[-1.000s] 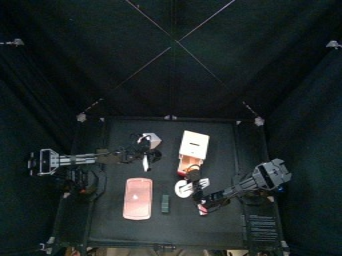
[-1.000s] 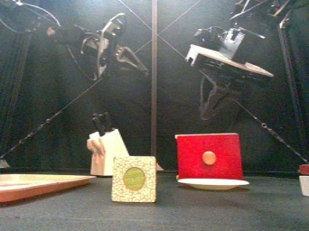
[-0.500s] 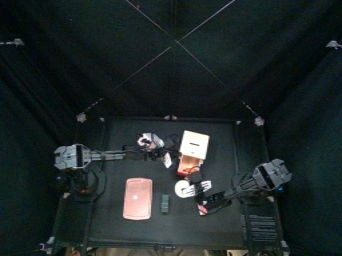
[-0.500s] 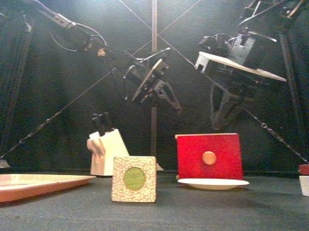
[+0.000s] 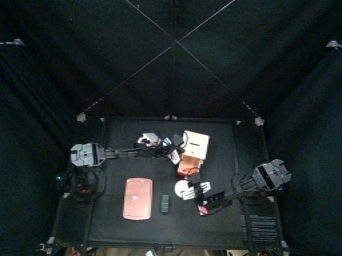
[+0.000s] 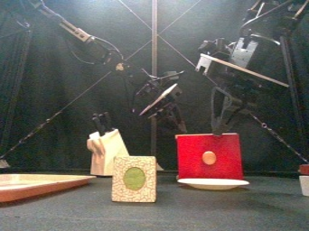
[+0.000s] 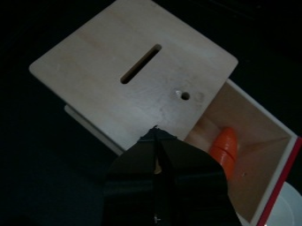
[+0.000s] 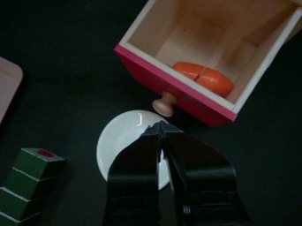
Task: Close drawer
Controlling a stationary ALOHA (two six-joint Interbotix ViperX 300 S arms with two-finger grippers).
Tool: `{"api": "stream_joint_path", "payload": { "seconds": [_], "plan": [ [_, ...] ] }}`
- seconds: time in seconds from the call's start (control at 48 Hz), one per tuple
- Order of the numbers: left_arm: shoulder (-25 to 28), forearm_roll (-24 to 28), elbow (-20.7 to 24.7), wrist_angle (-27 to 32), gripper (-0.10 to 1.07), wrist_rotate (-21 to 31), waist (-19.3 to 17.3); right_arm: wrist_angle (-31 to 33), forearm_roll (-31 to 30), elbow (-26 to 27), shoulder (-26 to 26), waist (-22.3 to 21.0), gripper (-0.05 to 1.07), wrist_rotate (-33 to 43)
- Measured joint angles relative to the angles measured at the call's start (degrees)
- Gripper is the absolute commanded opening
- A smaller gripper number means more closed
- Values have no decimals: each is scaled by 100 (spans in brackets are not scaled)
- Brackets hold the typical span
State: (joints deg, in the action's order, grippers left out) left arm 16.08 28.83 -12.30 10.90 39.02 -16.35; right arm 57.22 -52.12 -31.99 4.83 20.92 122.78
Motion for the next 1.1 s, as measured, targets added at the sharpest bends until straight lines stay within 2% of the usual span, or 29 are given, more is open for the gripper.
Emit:
{"api": "stream_joint_path", "payload": {
  "seconds": [0.229,0.542,0.854,1.104],
  "plan": [
    [18,9,9,79,39,0,0,-431,-53,-9,229,-369,33,-9],
    [18,9,9,88,39,0,0,-483,-185,-185,246,-527,30,-9],
    [18,0,9,97,39,-9,0,-483,-448,-264,158,-958,29,0],
    [18,0,9,97,39,9,9,-483,-580,-264,149,-1099,29,-9]
  ]
}}
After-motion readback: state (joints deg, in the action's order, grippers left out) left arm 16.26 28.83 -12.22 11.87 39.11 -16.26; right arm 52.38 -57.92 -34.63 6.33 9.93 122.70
